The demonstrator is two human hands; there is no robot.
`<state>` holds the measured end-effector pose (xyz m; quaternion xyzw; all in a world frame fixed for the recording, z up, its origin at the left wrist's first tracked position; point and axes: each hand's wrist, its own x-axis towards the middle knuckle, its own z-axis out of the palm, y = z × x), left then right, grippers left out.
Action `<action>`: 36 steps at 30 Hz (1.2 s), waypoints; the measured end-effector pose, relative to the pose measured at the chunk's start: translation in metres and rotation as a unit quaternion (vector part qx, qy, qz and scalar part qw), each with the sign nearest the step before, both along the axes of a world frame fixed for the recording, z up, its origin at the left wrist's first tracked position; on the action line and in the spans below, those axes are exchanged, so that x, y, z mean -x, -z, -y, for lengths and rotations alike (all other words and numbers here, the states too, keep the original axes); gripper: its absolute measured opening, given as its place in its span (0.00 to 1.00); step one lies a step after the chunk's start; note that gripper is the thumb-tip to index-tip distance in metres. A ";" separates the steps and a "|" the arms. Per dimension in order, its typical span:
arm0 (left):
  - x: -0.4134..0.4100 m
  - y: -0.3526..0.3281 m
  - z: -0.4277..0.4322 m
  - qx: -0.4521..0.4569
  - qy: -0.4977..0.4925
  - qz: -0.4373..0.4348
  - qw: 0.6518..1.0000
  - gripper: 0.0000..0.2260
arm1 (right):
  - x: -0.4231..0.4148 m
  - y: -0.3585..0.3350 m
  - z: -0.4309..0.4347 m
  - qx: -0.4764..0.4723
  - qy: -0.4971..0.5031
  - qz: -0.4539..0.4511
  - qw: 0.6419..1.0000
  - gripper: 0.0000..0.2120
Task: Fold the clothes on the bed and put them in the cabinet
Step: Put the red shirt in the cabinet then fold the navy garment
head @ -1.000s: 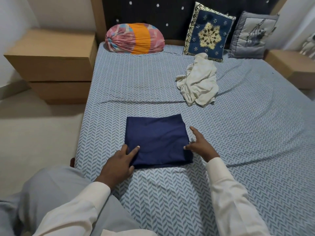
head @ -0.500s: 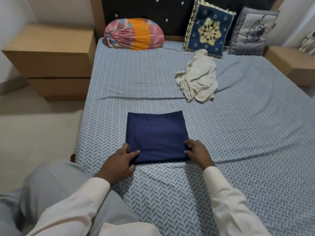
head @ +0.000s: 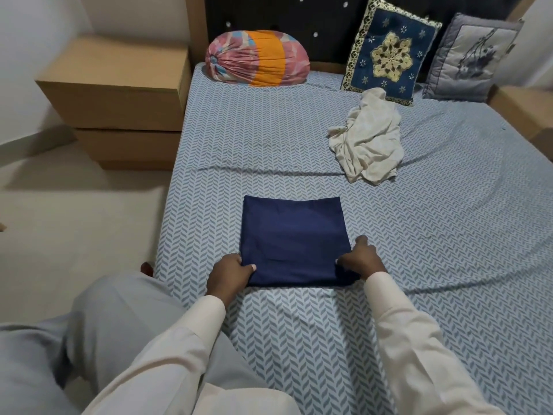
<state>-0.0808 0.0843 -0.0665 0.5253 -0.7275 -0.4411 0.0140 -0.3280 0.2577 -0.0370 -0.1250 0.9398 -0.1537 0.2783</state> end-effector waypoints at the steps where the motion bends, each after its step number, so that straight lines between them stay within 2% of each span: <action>1: 0.000 0.000 0.001 -0.025 -0.015 -0.027 0.999 0.11 | -0.002 -0.003 0.001 0.006 0.023 0.037 0.999 0.41; 4: -0.008 -0.005 0.024 -0.053 -0.057 -0.084 0.993 0.10 | -0.014 -0.010 0.003 0.081 0.075 0.170 0.979 0.38; 7: -0.022 -0.022 0.071 -0.005 -0.118 -0.089 0.989 0.10 | -0.037 -0.015 0.005 0.111 0.039 0.310 0.943 0.16; 8: -0.028 -0.027 0.085 0.024 -0.129 -0.082 0.988 0.08 | -0.043 -0.018 0.005 0.110 0.031 0.322 0.940 0.13; 10: -0.038 -0.038 0.103 0.097 -0.147 -0.041 0.984 0.04 | -0.037 -0.009 0.009 0.105 0.016 0.237 0.966 0.14; 12: -0.041 -0.043 0.103 0.173 -0.143 0.016 0.974 0.07 | -0.030 -0.001 0.015 0.149 -0.041 0.083 0.984 0.13; 14: -0.035 -0.047 0.084 0.208 -0.092 0.004 0.974 0.13 | -0.028 0.001 0.024 0.216 -0.159 -0.010 0.963 0.09; 16: -0.024 -0.044 0.049 0.196 0.011 -0.044 0.980 0.17 | -0.023 0.005 0.031 0.240 -0.271 -0.045 0.931 0.11; 18: -0.009 -0.040 0.006 0.182 0.126 -0.055 0.974 0.21 | -0.004 0.011 0.035 0.230 -0.317 -0.117 0.913 0.16; 20: 0.004 -0.037 -0.035 0.190 0.219 -0.022 0.957 0.25 | 0.020 0.019 0.033 0.178 -0.324 -0.184 0.911 0.23; 23: 0.016 -0.029 -0.075 0.249 0.327 0.089 0.907 0.31 | 0.041 0.020 0.032 0.090 -0.354 -0.165 0.916 0.29; 25: 0.021 -0.026 -0.086 0.275 0.343 0.145 0.886 0.31 | 0.045 0.017 0.036 0.072 -0.380 -0.148 0.910 0.31; 29: 0.031 -0.028 -0.105 0.300 0.342 0.216 0.864 0.17 | 0.048 0.016 0.041 0.081 -0.394 -0.158 0.902 0.26; 33: 0.037 -0.032 -0.113 0.331 0.358 0.235 0.841 0.11 | 0.050 0.016 0.048 0.109 -0.396 -0.158 0.898 0.24; 36: 0.034 -0.032 -0.109 0.329 0.346 0.199 0.856 0.16 | 0.053 0.015 0.052 0.128 -0.394 -0.136 0.900 0.19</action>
